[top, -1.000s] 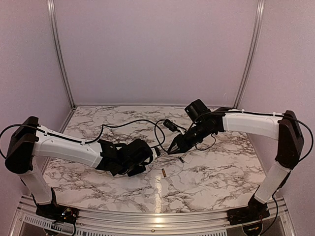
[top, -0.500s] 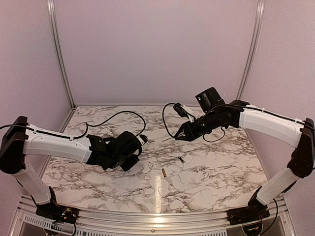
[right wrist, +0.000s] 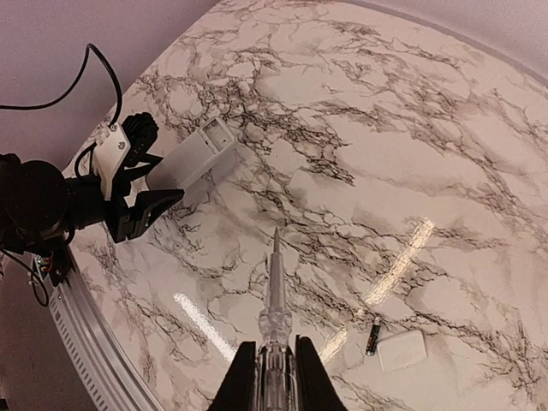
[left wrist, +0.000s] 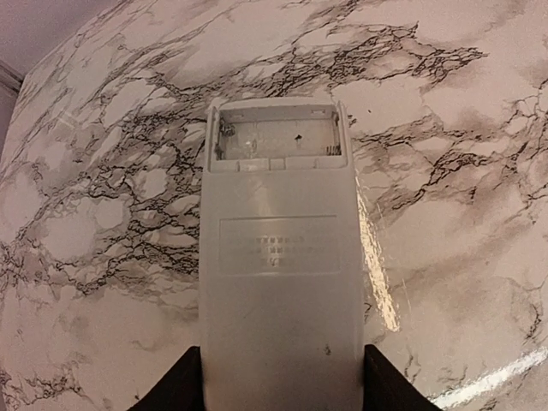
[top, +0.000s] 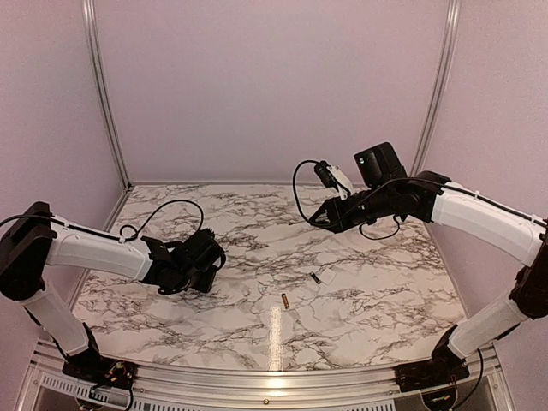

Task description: Unload the batteries from the remote control

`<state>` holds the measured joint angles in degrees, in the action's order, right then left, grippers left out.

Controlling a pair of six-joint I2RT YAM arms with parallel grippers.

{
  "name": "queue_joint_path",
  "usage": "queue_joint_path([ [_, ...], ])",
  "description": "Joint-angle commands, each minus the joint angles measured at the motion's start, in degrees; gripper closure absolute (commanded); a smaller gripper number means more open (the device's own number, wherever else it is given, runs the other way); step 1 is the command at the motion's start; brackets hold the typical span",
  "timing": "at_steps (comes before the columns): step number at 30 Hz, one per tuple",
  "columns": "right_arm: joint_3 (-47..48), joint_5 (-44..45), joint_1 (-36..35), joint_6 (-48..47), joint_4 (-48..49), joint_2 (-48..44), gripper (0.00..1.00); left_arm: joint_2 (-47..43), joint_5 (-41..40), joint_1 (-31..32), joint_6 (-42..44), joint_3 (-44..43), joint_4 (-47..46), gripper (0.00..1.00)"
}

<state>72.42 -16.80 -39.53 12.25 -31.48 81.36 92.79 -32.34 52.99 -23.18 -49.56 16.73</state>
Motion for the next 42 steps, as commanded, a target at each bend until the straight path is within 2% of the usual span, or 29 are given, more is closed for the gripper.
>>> queue_joint_path([
  [1, -0.91, 1.73, -0.2, 2.17, 1.74, -0.65, 1.0, -0.16, 2.02, -1.29, -6.18, 3.06, -4.7, 0.78],
  [8, -5.5, 6.54, -0.19, 7.26, 8.69, -2.88, 1.0, 0.31, 4.27, -1.72, -8.18, 6.35, -7.89, 0.67],
  [13, -7.47, 9.75, -0.2, 9.87, 11.29, -3.85, 1.0, -0.05, 5.95, -1.66, -10.3, 8.8, -9.39, 0.64],
  [20, -12.55, 15.25, -0.2, 13.37, 14.88, -6.0, 1.0, -0.52, 7.13, -1.67, -11.82, 11.23, -10.83, 0.4],
  [26, -13.78, 19.27, -0.19, 12.17, 16.1, -5.85, 1.0, -1.15, 7.54, -1.7, -12.37, 12.03, -11.39, 0.27],
  [29, -14.12, 20.73, -0.2, 11.68, 16.26, -5.43, 1.0, -1.11, 7.77, -1.71, -12.41, 11.92, -11.3, 0.08],
  [31, -14.51, 21.78, -0.2, 11.1, 16.51, -5.19, 1.0, -1.71, 7.82, -1.68, -12.57, 11.73, -10.78, 0.01],
  [37, -15.08, 25.38, 0.28, 9.34, 18.48, -3.18, 1.0, -6.04, 6.35, -1.69, -12.12, 9.16, -6.79, 0.01],
  [42, -14.95, 17.95, 5.23, 9.67, 23.11, 1.06, 1.0, -11.8, 3.06, -1.67, -10.78, 6.84, -3.53, 0.01],
])
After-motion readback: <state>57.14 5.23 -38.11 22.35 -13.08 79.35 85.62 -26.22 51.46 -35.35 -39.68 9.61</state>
